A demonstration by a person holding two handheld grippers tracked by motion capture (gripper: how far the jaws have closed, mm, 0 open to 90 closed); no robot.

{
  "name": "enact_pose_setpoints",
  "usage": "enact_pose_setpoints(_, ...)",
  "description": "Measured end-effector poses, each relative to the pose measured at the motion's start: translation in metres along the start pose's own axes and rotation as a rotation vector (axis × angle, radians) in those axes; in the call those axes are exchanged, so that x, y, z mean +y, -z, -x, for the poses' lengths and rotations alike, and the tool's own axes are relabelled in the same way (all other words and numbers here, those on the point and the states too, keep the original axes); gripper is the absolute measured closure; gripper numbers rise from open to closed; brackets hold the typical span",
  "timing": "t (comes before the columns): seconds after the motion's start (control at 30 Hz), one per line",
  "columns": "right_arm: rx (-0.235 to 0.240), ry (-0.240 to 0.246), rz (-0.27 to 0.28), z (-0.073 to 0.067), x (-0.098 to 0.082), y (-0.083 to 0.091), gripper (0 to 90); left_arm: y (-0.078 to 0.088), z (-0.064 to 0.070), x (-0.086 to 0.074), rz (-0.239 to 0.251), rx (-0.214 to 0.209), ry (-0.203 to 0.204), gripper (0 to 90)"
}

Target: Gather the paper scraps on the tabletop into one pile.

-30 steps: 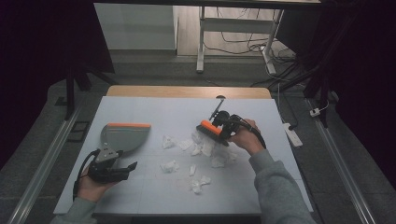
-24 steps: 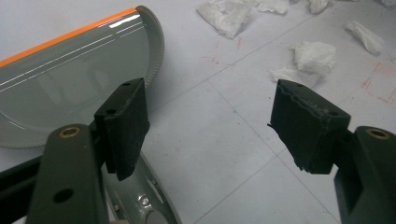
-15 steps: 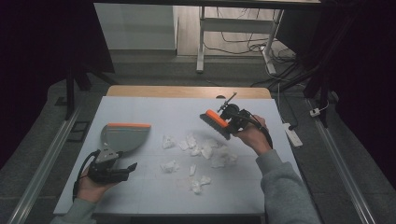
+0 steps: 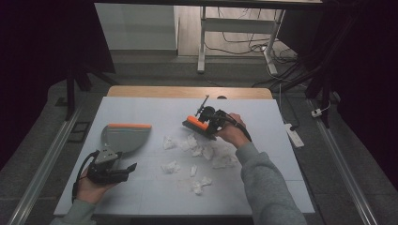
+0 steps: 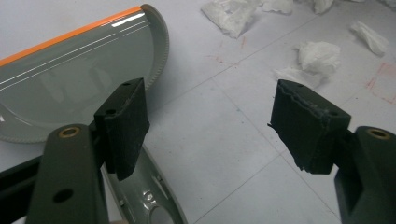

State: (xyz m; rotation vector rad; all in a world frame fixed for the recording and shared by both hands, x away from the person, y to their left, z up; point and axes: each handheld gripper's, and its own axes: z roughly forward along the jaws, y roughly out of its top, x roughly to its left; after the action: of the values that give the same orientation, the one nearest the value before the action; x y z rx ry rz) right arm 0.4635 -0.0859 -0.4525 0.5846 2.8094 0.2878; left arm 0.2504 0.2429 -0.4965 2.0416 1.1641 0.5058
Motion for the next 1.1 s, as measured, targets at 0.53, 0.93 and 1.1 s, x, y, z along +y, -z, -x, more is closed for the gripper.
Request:
enact_pose_setpoints(0.53,0.001,0.088,0.101,-0.022,-0.015,0.046,70.5,0.001,-0.001,0.000,0.006,0.006,0.019,28.0)
enact_pose_setpoints(0.93,-0.039,0.180,0.071,-0.022,0.045,0.001,70.5,0.002,-0.004,-0.001,0.010,-0.002,0.027,28.2)
enact_pose_setpoints(1.1,-0.029,0.230,0.050,-0.029,0.057,-0.013,70.5,0.002,-0.005,-0.002,0.009,-0.002,0.029,28.1)
